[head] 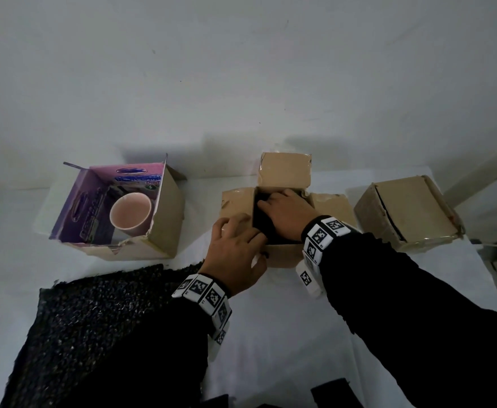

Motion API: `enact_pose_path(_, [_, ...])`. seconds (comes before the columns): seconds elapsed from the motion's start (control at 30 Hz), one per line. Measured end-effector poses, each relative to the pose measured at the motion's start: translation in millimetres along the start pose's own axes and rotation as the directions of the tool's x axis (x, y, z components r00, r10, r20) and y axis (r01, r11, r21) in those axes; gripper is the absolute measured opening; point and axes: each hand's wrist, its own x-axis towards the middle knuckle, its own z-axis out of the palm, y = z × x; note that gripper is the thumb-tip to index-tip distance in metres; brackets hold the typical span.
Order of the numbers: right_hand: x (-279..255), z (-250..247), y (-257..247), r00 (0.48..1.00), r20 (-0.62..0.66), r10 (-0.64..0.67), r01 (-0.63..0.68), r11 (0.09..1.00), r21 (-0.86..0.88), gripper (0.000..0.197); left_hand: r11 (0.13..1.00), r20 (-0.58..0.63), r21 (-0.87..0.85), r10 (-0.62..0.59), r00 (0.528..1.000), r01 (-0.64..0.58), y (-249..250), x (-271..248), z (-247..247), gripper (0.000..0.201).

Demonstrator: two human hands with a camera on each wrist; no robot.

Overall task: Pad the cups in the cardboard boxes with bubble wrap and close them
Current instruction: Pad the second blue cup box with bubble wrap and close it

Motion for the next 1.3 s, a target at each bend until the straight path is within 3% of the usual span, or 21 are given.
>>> enact_pose_path(0.1, [-1.8,-5.4,4.3,0.999,-0.024,0.029,-0.024,0.979,0.202,0.019,0.999,0.016,0.017,0.031,0.999,-0.032,-2.6,-0.1,-1.8,0.024])
enact_pose_path(0.17, [-9.7,-7.2,9.1,0.987,-0.142,0.069,-0.019,0.944,0.330,0.027,0.999,0.032,0.030,0.018,0.999,-0.019,-3.8,-0.5,-1.9,0.026])
enact_pose_path(0.23, [-19.5,-5.1,12.4,0.975,-0.217,0.050,0.012,0.962,0.274,0.034,0.999,0.049,0.038,0.002,0.999,-0.004,-4.6,1.3,-2.4,0.029])
enact_pose_path(0.3, [-26.3,0.5,11.7,0.988,-0.155,0.016,0.011,0.986,0.168,0.038,0.999,0.077,0.045,0.004,0.997,-0.007,-3.7,5.6,-3.6,0.033])
enact_pose_path(0.4, [-32.8,6.5,11.8,0.991,-0.132,0.033,-0.006,0.980,0.201,0.041,0.998,0.115,0.056,0.010,0.993,-0.016,-1.8,13.6,-6.2,0.042])
enact_pose_path(0.53, [-52.1,9.2,13.0,0.934,-0.348,0.081,0.004,0.971,0.237,0.027,0.998,0.104,0.056,0.011,0.995,-0.017,-3.6,13.4,-5.5,0.043])
enact_pose_path(0.73, [-70.3,16.0,5.2,0.970,-0.233,0.065,-0.050,0.996,0.069,0.056,1.000,0.116,0.021,-0.006,0.993,0.004,-2.5,14.5,-6.7,0.041])
enact_pose_path(0.83, [-70.4,14.9,3.3,0.969,-0.238,0.074,-0.047,0.992,0.118,0.053,1.000,0.157,0.007,-0.028,0.987,0.027,-6.7,19.4,-11.9,0.036])
enact_pose_path(0.97, [-80.5,17.4,-2.7,0.897,-0.428,0.113,-0.063,0.990,0.128,0.038,0.997,0.245,0.025,-0.077,0.967,0.073,-16.5,37.0,-19.5,0.055])
enact_pose_path(1.07, [-89.4,23.1,-7.7,0.902,-0.420,0.098,-0.047,0.990,0.130,0.039,0.990,0.310,0.120,-0.102,0.945,0.068,-16.0,50.4,-23.4,0.036])
enact_pose_path(1.13, [-91.1,21.7,-6.5,0.902,-0.419,0.104,-0.024,0.981,0.190,0.034,0.984,0.325,0.173,-0.107,0.940,0.052,-11.4,58.9,-25.9,0.033])
enact_pose_path(1.23, [-95.6,10.7,-2.0,0.863,-0.447,0.234,-0.156,0.966,0.205,0.013,0.985,0.271,0.171,-0.066,0.960,0.020,-11.3,70.7,-27.3,0.052])
enact_pose_path(1.3, [-100.7,2.2,0.8,0.835,-0.438,0.333,-0.310,0.942,0.127,0.016,0.981,0.266,0.192,-0.052,0.963,0.000,-15.3,75.9,-26.9,0.071])
